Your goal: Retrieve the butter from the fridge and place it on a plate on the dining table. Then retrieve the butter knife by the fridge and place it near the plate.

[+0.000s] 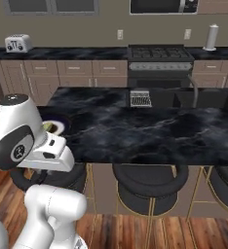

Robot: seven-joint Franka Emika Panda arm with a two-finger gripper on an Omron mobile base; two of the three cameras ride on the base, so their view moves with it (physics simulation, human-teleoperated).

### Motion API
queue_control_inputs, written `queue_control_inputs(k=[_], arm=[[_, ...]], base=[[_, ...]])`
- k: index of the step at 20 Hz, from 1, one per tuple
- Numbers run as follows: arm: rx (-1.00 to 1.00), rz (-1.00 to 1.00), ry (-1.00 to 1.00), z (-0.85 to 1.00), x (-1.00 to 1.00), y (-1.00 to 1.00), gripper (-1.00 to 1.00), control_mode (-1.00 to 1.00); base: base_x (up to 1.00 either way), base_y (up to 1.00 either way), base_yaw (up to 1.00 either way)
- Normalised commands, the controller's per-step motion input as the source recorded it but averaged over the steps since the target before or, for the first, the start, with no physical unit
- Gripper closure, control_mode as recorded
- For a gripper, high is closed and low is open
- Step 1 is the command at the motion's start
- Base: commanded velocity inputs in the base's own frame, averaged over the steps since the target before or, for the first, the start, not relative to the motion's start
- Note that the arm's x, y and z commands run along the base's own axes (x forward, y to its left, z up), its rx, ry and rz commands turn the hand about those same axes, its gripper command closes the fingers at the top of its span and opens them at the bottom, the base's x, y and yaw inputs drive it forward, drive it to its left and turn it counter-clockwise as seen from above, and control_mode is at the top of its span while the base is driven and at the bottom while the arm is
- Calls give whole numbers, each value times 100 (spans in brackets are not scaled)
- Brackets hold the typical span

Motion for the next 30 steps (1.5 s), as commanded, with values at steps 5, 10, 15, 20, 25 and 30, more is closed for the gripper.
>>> queue_control_inputs(k=[5,10,15,20,25,30], arm=[[0,0,0,0,0,0,100,100],[0,0,0,0,0,0,100,100],[0,0,0,0,0,0,100,100],[0,0,0,0,0,0,100,100],[0,0,0,0,0,0,100,100],[0,0,0,0,0,0,100,100]], base=[[3,-17,1],[56,31,0],[95,27,1],[98,40,10],[45,49,33],[51,25,26]])
